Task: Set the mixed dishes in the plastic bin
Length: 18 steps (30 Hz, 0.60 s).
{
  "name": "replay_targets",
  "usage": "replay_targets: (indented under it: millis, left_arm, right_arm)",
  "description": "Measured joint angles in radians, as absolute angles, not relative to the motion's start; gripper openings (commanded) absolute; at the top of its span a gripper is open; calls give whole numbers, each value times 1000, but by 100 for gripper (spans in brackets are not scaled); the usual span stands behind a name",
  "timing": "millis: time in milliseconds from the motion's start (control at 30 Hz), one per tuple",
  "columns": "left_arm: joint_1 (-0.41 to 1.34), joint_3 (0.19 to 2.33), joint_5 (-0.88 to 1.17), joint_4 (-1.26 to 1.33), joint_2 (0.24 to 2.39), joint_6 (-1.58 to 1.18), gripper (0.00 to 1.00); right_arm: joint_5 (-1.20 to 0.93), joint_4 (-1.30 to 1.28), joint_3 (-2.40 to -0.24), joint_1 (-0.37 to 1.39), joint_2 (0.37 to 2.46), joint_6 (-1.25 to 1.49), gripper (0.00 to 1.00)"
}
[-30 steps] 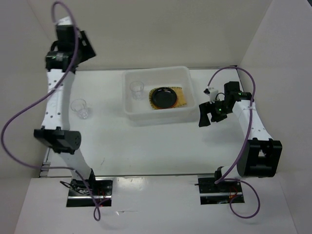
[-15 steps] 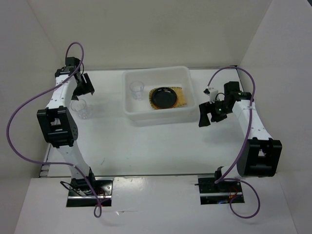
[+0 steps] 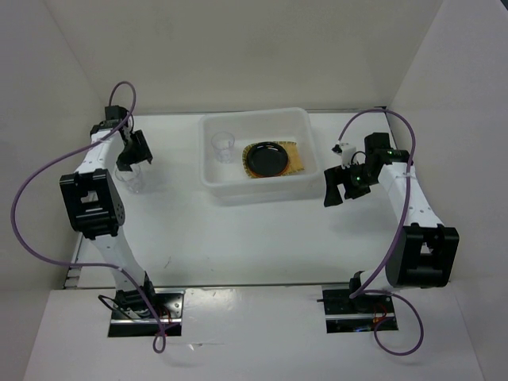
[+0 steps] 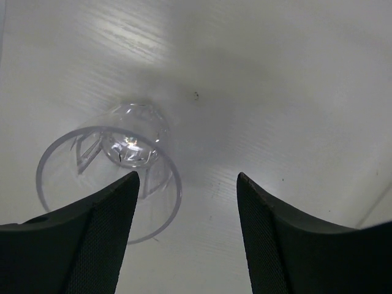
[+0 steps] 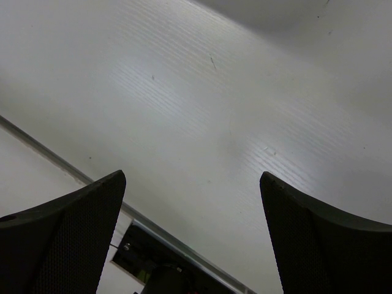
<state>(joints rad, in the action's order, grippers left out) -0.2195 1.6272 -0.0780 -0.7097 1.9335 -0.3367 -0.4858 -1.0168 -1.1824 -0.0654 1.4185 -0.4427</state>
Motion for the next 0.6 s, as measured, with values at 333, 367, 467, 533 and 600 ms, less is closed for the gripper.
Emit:
replay_targets:
  millis: [333, 367, 467, 533, 600]
  left_arm:
    - [-218, 1623, -43, -650, 1971, -313, 0]
    - [-218, 1618, -47, -649, 1966, -315, 0]
    - [-218, 1586, -52, -641, 1924, -326, 0]
    - [-218, 1563, -33, -642, 1862, -351, 0]
    - [-218, 1541, 27, -620, 1766, -403, 0]
  right_arm:
    - [-481, -1016, -1182, -65, 1422, -438, 94]
    - [-481, -1016, -1182, -65, 1422, -437, 94]
    - [-481, -1016, -1182, -65, 1423, -435, 94]
    - [-481, -1016, -1182, -65, 1423, -435, 94]
    - [-481, -1014, -1181, -65, 1425, -434, 94]
